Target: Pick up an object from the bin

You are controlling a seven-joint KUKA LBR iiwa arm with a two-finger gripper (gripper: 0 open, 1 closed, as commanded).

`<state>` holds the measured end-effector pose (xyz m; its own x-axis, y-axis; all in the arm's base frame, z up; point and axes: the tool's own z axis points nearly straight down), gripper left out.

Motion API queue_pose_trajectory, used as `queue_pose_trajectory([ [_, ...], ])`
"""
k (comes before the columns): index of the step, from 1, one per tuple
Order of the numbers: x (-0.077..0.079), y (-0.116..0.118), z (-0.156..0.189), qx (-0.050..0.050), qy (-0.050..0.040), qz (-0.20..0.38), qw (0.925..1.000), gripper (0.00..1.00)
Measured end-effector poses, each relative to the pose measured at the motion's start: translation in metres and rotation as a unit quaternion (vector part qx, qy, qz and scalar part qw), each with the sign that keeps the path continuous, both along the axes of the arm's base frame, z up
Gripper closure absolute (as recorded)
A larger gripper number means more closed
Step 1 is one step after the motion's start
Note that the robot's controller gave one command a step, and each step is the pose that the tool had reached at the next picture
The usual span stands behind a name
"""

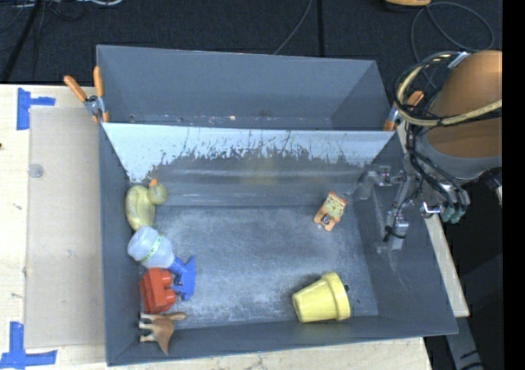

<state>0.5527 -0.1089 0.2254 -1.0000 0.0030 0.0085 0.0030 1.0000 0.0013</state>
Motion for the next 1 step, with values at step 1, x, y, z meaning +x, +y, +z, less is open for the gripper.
queue_pose_trajectory([
  [1, 0.0014, 0.0005, 0.0046, -0.001, -0.0037, 0.001, 1.0, 0.0],
])
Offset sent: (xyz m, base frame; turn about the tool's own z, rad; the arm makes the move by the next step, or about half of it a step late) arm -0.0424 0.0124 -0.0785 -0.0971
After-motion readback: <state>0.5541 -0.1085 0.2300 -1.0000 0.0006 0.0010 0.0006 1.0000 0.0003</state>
